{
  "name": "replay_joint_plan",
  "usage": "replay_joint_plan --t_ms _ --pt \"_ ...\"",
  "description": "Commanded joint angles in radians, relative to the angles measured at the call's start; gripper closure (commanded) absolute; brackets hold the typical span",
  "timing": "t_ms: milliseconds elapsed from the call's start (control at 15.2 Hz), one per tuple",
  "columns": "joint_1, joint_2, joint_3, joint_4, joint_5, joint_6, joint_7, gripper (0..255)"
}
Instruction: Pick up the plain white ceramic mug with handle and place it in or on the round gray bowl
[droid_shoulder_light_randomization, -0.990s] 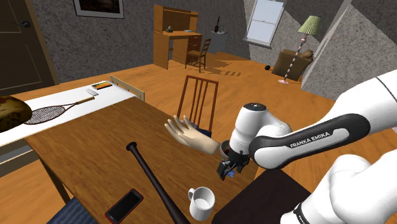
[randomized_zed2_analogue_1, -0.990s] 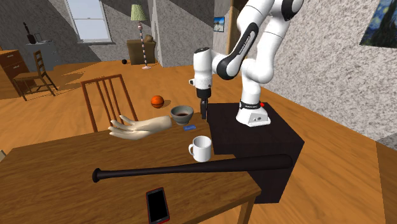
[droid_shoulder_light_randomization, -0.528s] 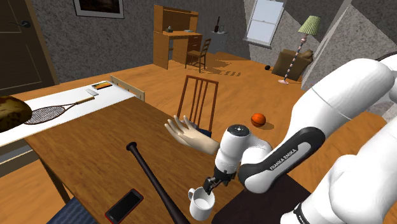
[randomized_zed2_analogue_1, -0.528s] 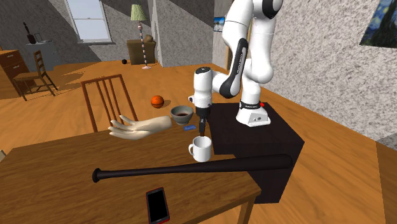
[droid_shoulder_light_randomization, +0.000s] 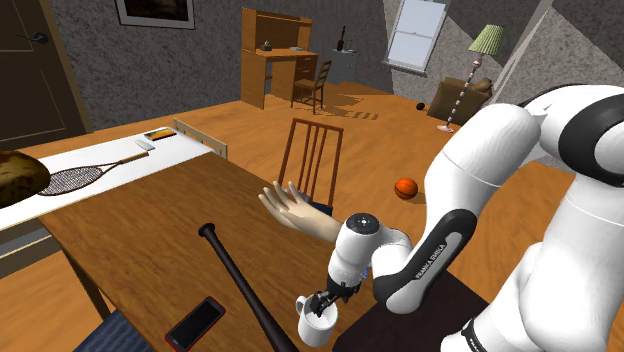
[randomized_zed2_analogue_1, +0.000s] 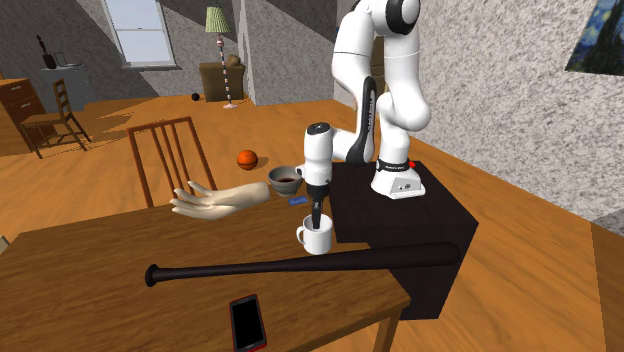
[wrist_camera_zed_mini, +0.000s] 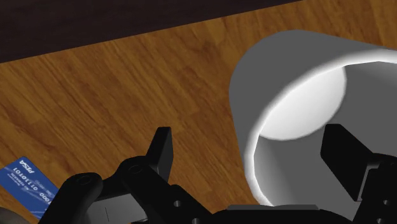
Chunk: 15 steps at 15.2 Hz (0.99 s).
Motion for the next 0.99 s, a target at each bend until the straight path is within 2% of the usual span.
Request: replay_joint_plan --t_ms 0,462,528,924 --pt "0.024 0.031 -0.034 0.006 -0.043 0.024 0.031 0" --pt "0.025 0.030 -0.035 0.006 -0.042 0.024 0.030 0" --pt "0.025 0.030 -0.035 0.006 -0.042 0.024 0.030 255" --pt "0.025 0.030 -0.035 0.006 -0.042 0.024 0.030 255"
